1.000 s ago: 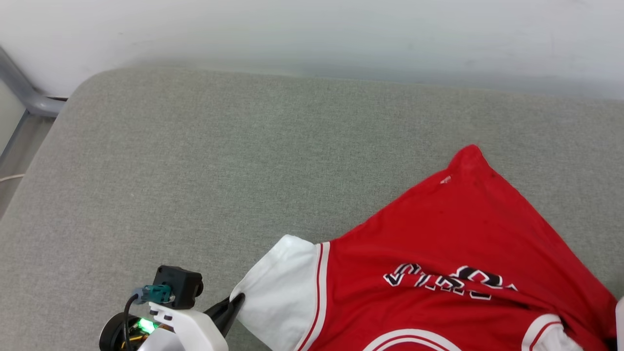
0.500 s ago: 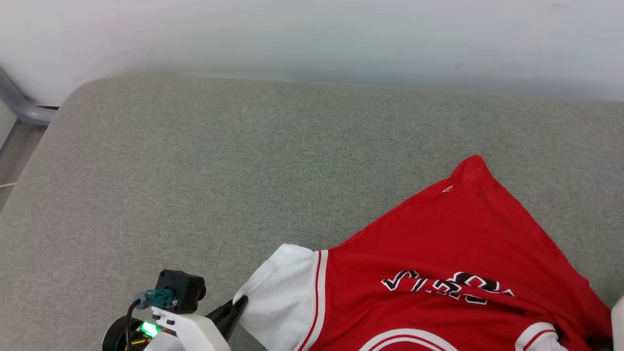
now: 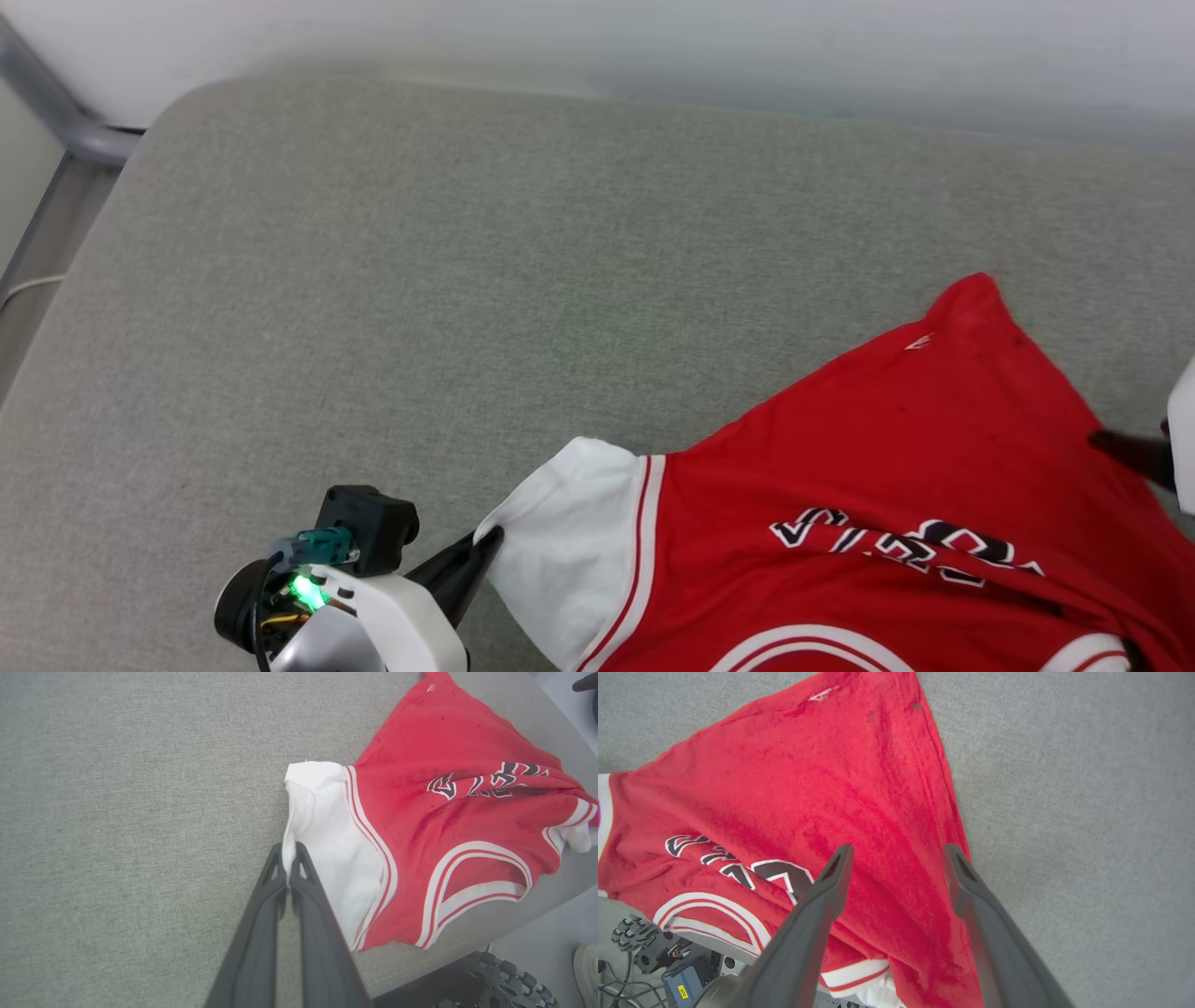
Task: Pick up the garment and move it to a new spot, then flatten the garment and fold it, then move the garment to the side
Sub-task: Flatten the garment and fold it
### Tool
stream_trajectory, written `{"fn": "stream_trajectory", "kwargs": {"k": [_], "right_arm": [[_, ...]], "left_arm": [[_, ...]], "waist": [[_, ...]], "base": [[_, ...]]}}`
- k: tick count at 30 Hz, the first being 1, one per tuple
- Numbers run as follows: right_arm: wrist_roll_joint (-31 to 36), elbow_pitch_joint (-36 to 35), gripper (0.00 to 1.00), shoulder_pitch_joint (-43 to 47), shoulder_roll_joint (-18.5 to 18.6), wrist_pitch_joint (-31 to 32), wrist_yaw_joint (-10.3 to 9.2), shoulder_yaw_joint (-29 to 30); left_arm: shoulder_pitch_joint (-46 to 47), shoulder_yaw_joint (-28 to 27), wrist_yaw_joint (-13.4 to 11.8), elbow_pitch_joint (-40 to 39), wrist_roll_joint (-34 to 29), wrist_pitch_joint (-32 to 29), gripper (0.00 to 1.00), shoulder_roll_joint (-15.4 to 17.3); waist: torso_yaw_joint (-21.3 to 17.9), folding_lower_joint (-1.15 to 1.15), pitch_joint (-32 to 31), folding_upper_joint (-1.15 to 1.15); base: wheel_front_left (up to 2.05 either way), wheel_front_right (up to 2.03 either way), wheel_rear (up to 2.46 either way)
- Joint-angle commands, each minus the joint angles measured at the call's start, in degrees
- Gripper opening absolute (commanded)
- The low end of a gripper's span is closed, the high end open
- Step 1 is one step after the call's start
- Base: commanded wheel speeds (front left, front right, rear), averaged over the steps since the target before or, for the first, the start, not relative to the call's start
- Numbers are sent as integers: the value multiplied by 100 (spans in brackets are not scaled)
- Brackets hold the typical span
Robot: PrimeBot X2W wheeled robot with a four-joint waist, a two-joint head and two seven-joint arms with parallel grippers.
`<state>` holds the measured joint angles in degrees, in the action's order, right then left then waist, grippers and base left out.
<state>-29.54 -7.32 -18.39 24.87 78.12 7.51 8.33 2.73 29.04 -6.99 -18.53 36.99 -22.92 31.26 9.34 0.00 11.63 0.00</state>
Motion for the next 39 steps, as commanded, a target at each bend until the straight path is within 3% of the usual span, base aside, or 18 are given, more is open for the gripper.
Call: {"fn": "stream_trajectory", "kwargs": {"k": [1, 9, 20, 30, 31, 32, 33, 34, 39], "right_arm": [[57, 4, 100, -156, -19, 39, -4, -32], [652, 672, 100, -1159, -121, 213, -4, -226], [1427, 1865, 100, -1928, -40, -115, -4, -110], [1631, 2571, 100, -1803, -157, -58, -4, -296], [1623, 2598, 94, -1764, -177, -29, -4, -310], [1622, 2620, 43, -1712, -196, -5, -4, -332], [1588, 2636, 6, -1644, -217, 25, -4, -404], [1561, 2635, 0, -1583, -223, 21, -4, -456], [1543, 2651, 0, -1497, -112, -374, -4, -582]], "left_arm": [[93, 6, 23, -33, -25, 4, 0, -30], [359, 131, 91, -55, -101, 15, 0, -168], [537, 282, 196, 0, -114, 152, 0, -350], [667, 286, 227, 118, -112, 257, 0, -416], [671, 286, 228, 124, -106, 262, 0, -422], [675, 293, 233, 135, -102, 275, 0, -428], [678, 302, 240, 147, -93, 282, 0, -438], [679, 309, 235, 160, -89, 287, 0, -440], [694, 285, 183, 260, -152, 307, 0, -402]], "waist": [[159, 0, 155, 0], [648, 0, 620, 0], [1141, 0, 1066, 0], [1259, 0, 1251, 0], [1262, 0, 1258, 0], [1265, 0, 1263, 0], [1269, 0, 1263, 0], [1268, 0, 1260, 0], [1257, 0, 1138, 0]], "base": [[0, 0, 0], [0, 0, 0], [0, 0, 0], [0, 0, 0], [0, 0, 0], [0, 0, 0], [0, 0, 0], [0, 0, 0], [0, 0, 0]]}}
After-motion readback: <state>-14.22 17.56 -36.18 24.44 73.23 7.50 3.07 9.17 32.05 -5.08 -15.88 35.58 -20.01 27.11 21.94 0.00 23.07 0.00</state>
